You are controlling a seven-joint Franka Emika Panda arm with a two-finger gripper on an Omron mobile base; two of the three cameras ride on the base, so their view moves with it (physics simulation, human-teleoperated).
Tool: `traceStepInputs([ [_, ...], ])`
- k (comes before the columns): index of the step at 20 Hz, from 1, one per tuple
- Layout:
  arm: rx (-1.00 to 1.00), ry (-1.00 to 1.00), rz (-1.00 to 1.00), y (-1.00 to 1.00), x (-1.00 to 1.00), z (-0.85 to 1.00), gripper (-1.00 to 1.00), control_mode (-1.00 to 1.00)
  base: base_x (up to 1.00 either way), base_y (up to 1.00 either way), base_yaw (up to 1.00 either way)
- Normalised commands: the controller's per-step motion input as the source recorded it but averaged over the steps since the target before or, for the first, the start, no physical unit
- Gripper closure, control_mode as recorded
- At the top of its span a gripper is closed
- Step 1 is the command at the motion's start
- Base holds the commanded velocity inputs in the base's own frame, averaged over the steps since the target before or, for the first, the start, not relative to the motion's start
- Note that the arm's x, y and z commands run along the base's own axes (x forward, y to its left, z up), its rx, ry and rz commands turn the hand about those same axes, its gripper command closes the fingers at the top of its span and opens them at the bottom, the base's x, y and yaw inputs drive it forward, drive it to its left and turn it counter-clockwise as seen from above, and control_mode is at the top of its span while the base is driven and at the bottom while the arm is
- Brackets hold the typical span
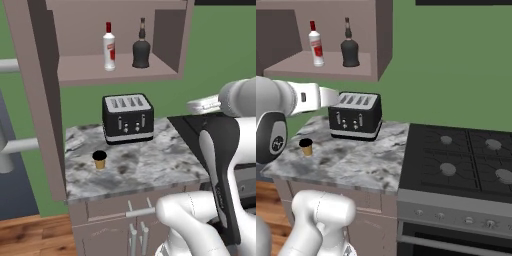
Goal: Sort all alcoholic drinks to one cabinet, and non-alcoholic drinks to the other.
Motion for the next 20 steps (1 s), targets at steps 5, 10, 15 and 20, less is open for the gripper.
traceStepInputs([
  [5, 0.0, 0.04, 0.11, 0.28, -0.19, -0.27, -1.0, -1.0, 0.0, 0.0, 0.0],
  [10, 0.0, 0.1, 0.12, 0.28, -0.18, -0.2, -1.0, -1.0, 0.0, 0.0, 0.0],
  [15, 0.0, 0.11, 0.1, 0.33, -0.09, -0.25, -1.0, -1.0, 0.0, 0.0, 0.0],
  [20, 0.0, 0.18, 0.1, 0.4, 0.0, -0.22, -1.0, -1.0, 0.0, 0.0, 0.0],
])
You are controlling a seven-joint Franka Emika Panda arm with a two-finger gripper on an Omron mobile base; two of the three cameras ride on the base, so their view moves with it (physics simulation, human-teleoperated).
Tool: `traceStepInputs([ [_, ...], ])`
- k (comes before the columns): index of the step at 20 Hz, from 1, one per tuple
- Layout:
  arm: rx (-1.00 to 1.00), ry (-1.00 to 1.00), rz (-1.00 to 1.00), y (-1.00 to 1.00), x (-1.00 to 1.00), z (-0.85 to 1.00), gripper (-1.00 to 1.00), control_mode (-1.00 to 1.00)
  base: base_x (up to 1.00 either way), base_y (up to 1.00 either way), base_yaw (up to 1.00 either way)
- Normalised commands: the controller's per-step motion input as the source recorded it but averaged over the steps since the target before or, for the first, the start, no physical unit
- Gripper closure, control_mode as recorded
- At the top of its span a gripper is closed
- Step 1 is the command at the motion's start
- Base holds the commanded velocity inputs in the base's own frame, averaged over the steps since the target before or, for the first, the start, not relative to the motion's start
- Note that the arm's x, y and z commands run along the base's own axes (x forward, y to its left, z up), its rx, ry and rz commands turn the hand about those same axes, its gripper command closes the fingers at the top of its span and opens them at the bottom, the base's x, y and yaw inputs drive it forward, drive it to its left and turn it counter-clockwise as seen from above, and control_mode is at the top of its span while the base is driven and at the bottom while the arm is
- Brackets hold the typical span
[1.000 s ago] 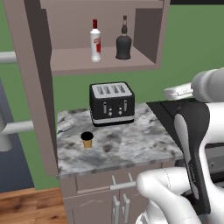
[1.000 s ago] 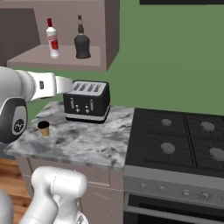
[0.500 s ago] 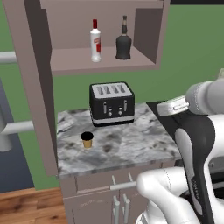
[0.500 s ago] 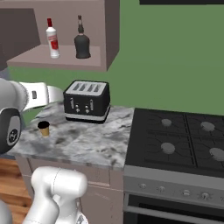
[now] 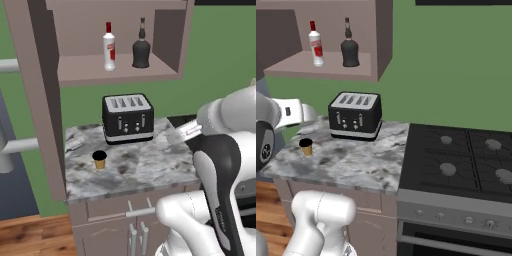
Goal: Sort all alcoholic drinks to one cabinet, and non-alcoholic drinks to the other.
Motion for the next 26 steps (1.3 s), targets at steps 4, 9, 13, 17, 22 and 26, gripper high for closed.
traceStepInputs([
  [4, 0.0, 0.13, 0.12, 0.38, 0.01, -0.33, -1.0, -1.0, 0.0, 0.0, 0.0],
  [9, 0.0, 0.07, 0.11, 0.38, 0.03, -0.37, -1.0, -1.0, 0.0, 0.0, 0.0],
  [13, 0.0, 0.06, 0.1, 0.34, 0.13, -0.41, -1.0, -1.0, 0.0, 0.0, 0.0],
  [17, 0.0, 0.1, 0.05, 0.28, 0.31, -0.31, -1.0, -1.0, 0.0, 0.0, 0.0],
  [22, 0.0, 0.11, 0.0, 0.24, 0.46, -0.23, -1.0, -1.0, 0.0, 0.0, 0.0],
  [26, 0.0, 0.09, 0.0, 0.25, 0.46, -0.27, -1.0, -1.0, 0.0, 0.0, 0.0],
])
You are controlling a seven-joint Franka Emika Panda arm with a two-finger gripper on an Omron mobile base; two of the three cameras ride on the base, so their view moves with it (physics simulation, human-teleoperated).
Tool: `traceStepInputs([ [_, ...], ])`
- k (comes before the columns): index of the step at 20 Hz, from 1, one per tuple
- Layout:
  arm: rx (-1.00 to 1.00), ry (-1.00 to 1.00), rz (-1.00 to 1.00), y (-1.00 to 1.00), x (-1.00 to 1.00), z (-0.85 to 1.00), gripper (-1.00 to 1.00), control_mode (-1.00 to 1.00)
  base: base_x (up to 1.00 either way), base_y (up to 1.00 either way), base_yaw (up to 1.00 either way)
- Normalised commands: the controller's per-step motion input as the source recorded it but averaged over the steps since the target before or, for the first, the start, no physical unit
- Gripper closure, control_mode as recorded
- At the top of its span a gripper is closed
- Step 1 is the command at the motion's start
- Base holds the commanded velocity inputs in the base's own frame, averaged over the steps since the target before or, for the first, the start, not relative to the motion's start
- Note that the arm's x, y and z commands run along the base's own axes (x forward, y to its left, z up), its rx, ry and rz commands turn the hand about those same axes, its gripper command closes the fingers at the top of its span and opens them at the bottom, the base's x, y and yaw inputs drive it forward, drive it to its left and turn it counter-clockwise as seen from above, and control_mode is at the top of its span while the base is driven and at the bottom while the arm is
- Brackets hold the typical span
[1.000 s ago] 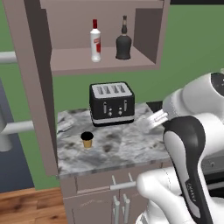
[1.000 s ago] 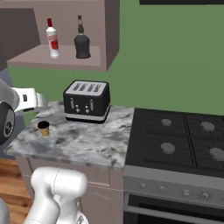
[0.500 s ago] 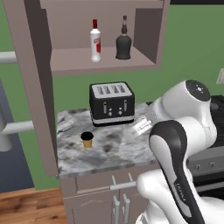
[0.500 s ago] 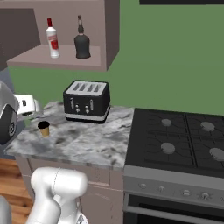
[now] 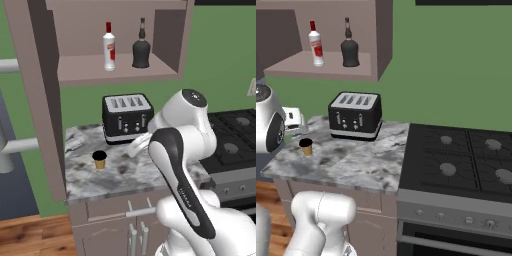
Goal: Sort all alcoholic drinks to one cabinet, and non-alcoholic drinks to the other.
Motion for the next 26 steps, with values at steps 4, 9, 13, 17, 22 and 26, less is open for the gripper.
traceStepInputs([
  [4, 0.0, 0.06, 0.0, 0.25, 0.43, -0.35, -1.0, -1.0, 0.0, 0.0, 0.0],
  [9, 0.0, 0.02, 0.0, 0.21, 0.39, -0.34, -1.0, -1.0, 0.0, 0.0, 0.0],
  [13, -0.03, 0.0, 0.0, 0.15, 0.39, -0.31, -1.0, -1.0, 0.0, 0.0, 0.0],
  [17, -0.04, 0.0, 0.0, 0.12, 0.37, -0.24, -1.0, -1.0, 0.0, 0.0, 0.0],
  [22, -0.04, 0.0, 0.0, 0.12, 0.36, -0.2, -1.0, -1.0, 0.0, 0.0, 0.0],
  [26, -0.04, 0.0, 0.0, 0.16, 0.33, -0.22, -1.0, -1.0, 0.0, 0.0, 0.0],
])
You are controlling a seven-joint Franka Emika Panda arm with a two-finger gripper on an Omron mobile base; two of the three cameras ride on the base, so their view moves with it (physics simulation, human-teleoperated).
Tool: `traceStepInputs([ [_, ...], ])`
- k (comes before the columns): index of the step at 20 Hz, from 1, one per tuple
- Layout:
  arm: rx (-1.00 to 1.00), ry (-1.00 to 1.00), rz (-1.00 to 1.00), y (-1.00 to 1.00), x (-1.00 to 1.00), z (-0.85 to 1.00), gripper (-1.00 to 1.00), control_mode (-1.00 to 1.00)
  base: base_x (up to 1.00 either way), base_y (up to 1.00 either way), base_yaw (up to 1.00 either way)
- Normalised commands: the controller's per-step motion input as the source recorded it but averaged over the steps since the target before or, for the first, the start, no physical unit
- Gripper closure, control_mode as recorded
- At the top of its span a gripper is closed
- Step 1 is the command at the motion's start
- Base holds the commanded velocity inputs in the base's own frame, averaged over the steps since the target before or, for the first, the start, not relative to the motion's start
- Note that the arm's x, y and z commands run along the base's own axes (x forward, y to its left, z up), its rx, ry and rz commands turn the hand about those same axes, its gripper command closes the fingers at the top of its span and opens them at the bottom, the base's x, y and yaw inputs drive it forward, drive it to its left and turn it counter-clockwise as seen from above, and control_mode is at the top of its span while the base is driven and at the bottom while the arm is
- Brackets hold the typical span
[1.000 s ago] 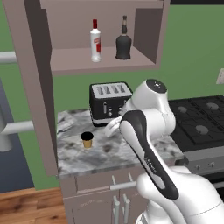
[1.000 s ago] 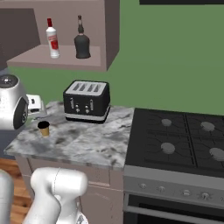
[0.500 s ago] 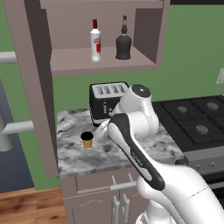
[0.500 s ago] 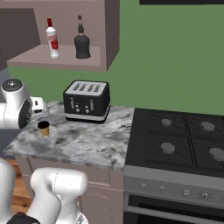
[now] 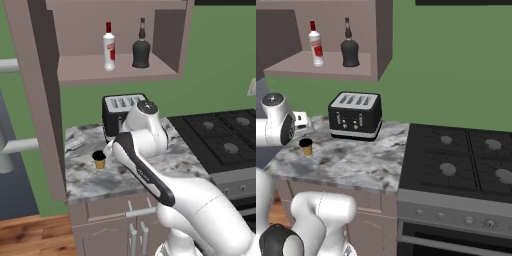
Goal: Sort all alcoholic drinks to one cabinet, and non-alcoholic drinks to the other.
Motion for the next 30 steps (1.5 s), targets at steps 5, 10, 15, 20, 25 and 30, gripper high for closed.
traceStepInputs([
  [5, -0.01, 0.0, 0.0, 0.23, 0.25, -0.21, -1.0, -1.0, 0.0, 0.0, 0.0],
  [10, 0.0, 0.0, 0.0, 0.16, 0.26, -0.21, -1.0, -1.0, 0.0, 0.0, 0.0],
  [15, -0.02, -0.03, 0.0, 0.13, 0.23, -0.19, -1.0, -1.0, 0.0, 0.0, 0.0],
  [20, -0.01, -0.05, 0.0, 0.14, 0.17, -0.14, -1.0, -1.0, 0.0, 0.0, 0.0],
  [25, 0.0, -0.04, 0.0, 0.09, 0.14, -0.18, -1.0, -1.0, 0.0, 0.0, 0.0],
  [30, 0.0, -0.01, 0.0, 0.01, 0.09, -0.13, -1.0, -1.0, 0.0, 0.0, 0.0],
])
